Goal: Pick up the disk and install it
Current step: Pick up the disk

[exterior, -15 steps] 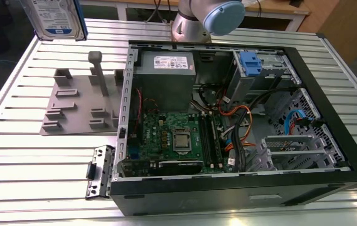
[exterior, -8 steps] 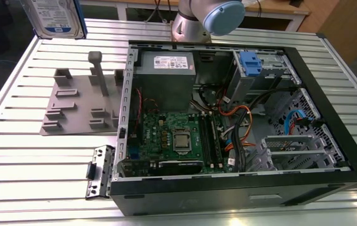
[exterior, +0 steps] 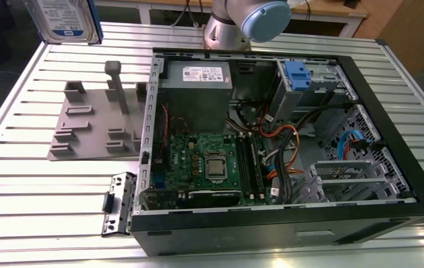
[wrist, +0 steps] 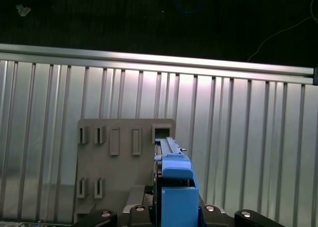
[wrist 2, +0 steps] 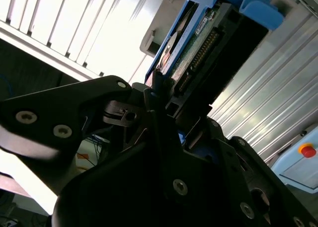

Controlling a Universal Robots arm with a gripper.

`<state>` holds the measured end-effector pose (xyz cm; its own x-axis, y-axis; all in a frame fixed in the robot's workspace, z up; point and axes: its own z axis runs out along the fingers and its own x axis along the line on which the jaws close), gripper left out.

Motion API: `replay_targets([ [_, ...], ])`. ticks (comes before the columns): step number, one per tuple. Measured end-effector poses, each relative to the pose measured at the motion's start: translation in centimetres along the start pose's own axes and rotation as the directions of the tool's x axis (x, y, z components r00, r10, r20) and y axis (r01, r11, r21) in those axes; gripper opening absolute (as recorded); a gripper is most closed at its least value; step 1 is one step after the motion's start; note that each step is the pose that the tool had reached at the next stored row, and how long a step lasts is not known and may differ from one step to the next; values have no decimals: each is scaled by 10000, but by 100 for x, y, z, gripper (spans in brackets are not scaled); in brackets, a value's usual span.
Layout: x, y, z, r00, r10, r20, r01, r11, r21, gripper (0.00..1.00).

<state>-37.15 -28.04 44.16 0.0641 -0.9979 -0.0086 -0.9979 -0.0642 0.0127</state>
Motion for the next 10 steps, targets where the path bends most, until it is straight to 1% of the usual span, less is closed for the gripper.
replay_targets([
  [10, 0, 1, -54, 10000, 0, 0, 0, 10000, 0, 36],
])
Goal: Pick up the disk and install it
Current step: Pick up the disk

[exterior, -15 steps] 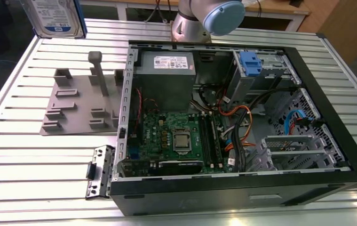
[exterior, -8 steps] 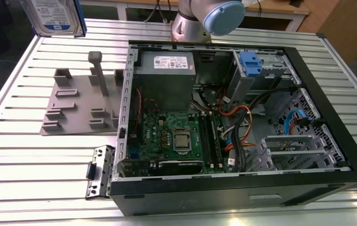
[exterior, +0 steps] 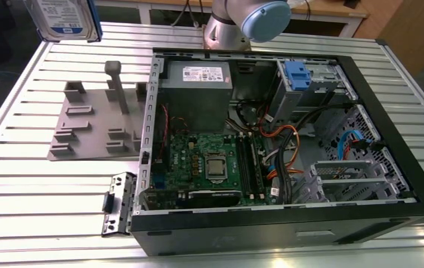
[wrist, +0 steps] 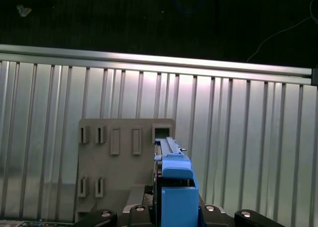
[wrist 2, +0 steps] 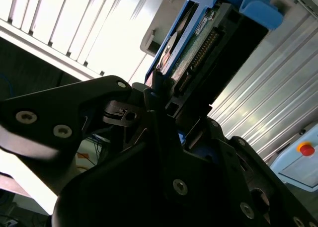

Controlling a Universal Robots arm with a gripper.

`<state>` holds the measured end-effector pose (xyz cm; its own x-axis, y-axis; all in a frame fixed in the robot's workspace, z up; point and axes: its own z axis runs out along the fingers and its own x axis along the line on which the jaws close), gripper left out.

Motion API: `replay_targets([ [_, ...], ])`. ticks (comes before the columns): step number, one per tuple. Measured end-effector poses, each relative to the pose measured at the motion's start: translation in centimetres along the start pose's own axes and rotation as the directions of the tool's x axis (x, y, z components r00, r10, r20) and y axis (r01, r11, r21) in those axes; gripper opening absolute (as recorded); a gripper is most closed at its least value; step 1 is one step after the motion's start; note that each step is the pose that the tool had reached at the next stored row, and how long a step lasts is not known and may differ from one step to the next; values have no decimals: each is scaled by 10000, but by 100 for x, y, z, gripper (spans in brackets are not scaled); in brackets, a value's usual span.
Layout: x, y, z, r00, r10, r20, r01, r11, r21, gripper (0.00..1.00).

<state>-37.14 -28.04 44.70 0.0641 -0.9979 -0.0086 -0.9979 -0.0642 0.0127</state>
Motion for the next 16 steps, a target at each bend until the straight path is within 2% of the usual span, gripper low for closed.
replay_targets([
  [12, -1, 1, -61, 10000, 0, 0, 0, 10000, 0, 36],
  [16, -1, 2, -115, 10000, 0, 0, 0, 10000, 0, 36],
])
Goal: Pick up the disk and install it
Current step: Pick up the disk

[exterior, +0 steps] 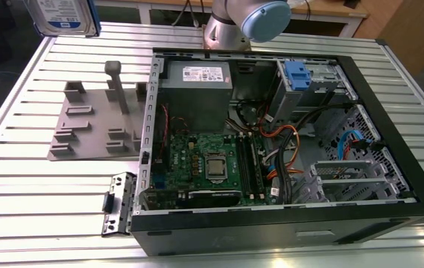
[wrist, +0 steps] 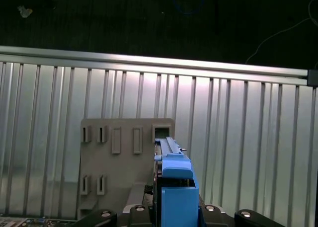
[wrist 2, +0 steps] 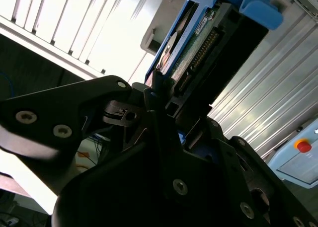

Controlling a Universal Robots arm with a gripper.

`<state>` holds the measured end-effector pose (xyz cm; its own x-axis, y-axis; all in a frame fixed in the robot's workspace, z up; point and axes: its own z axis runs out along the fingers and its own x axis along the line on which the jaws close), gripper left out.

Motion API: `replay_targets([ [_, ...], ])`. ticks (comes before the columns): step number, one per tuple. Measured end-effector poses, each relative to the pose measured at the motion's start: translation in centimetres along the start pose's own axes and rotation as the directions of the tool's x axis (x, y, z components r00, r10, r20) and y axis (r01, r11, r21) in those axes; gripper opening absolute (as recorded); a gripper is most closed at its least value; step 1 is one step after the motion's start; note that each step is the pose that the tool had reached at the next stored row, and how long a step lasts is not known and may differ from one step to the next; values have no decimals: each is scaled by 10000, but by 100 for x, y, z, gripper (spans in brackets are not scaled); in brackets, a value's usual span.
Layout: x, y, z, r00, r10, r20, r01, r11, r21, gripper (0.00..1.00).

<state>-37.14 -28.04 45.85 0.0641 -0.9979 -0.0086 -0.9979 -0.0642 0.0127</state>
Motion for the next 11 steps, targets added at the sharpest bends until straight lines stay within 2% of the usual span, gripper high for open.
replay_targets([
  [11, 0, 1, -67, 10000, 0, 0, 0, 10000, 1, 36],
])
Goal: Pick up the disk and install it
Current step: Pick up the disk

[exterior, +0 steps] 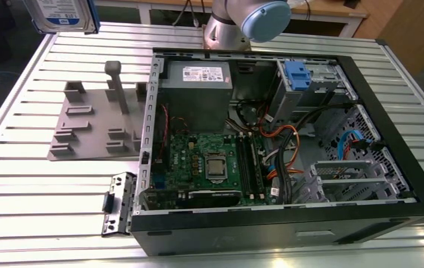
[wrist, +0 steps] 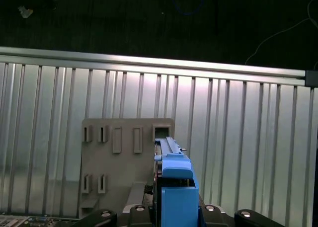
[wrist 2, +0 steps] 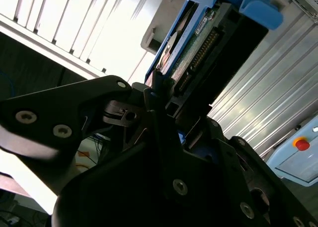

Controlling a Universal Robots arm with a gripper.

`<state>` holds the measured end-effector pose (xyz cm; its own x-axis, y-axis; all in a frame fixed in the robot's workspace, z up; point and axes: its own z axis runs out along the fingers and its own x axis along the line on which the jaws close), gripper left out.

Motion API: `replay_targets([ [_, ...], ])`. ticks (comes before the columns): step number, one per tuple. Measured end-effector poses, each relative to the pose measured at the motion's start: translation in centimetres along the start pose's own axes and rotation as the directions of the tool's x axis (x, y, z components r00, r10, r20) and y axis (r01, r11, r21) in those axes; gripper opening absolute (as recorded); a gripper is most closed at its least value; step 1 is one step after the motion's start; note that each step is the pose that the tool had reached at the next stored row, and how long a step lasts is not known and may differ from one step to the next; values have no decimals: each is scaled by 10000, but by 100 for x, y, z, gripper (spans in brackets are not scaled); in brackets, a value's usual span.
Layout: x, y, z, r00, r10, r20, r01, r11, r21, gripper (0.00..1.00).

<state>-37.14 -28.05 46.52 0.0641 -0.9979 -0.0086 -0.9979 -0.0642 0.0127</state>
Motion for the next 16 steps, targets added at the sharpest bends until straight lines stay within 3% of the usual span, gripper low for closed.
replay_targets([
  [16, -1, 1, -87, 10000, 0, 0, 0, 10000, -1, 36],
])
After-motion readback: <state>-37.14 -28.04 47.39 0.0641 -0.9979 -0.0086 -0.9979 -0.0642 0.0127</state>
